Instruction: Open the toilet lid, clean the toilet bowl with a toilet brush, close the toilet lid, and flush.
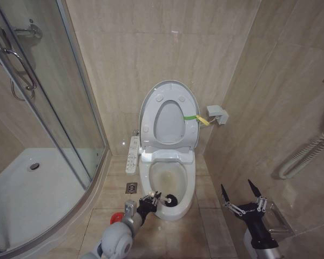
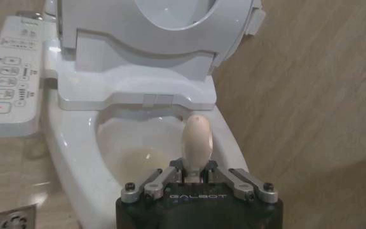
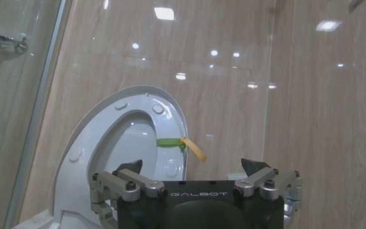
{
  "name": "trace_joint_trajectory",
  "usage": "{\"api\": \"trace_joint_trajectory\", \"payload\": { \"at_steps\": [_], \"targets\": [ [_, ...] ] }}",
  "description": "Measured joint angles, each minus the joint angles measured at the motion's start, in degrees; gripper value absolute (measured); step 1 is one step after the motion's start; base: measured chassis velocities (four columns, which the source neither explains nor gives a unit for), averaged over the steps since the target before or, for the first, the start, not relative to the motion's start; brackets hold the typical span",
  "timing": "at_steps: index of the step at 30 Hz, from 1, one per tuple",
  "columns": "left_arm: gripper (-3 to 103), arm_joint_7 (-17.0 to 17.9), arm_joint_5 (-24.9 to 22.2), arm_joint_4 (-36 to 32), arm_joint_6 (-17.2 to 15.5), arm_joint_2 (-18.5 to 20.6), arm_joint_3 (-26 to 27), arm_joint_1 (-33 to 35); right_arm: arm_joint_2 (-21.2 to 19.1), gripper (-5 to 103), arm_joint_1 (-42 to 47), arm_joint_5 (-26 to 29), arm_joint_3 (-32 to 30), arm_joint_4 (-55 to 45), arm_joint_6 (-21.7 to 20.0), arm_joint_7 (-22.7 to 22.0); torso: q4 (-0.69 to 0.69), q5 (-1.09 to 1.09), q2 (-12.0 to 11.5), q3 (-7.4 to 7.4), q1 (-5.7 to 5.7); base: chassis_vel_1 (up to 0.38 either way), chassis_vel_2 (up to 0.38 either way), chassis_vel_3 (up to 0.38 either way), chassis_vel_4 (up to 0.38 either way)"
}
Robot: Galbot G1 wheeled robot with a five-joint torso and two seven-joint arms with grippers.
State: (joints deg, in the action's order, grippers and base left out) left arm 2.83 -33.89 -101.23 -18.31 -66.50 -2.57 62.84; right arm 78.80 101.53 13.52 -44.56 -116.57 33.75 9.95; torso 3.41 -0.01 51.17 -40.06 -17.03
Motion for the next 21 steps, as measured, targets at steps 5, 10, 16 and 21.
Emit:
{"api": "trace_joint_trajectory", "payload": {
  "at_steps": [5, 10, 16, 21],
  "targets": [
    [18, -3.2, -0.7, 4.0, 1.3, -1.2, -0.6, -3.5, 0.0, 100, 0.0, 0.0, 0.0, 0.0, 0.0, 0.0, 0.01, 0.0, 0.0, 0.0, 0.0, 0.0, 0.0, 0.0, 0.0],
    [18, -4.7, -0.3, 7.3, 2.7, -2.6, -1.2, -4.5, 0.0, 100, 0.0, 0.0, 0.0, 0.0, 0.0, 0.0, 0.0, 0.01, 0.0, 0.0, 0.0, 0.0, 0.0, 0.0, 0.0],
    [18, -7.1, -1.3, 3.1, 3.3, -1.6, -1.4, -2.5, 0.0, 100, 0.0, 0.0, 0.0, 0.0, 0.0, 0.0, -0.02, 0.03, 0.0, 0.0, 0.0, 0.0, 0.0, 0.0, 0.0],
    [18, -9.5, -0.6, 6.6, 6.0, -2.8, -1.7, -4.5, 0.0, 100, 0.0, 0.0, 0.0, 0.0, 0.0, 0.0, 0.0, 0.0, 0.0, 0.0, 0.0, 0.0, 0.0, 0.0, 0.0]
  ]
}}
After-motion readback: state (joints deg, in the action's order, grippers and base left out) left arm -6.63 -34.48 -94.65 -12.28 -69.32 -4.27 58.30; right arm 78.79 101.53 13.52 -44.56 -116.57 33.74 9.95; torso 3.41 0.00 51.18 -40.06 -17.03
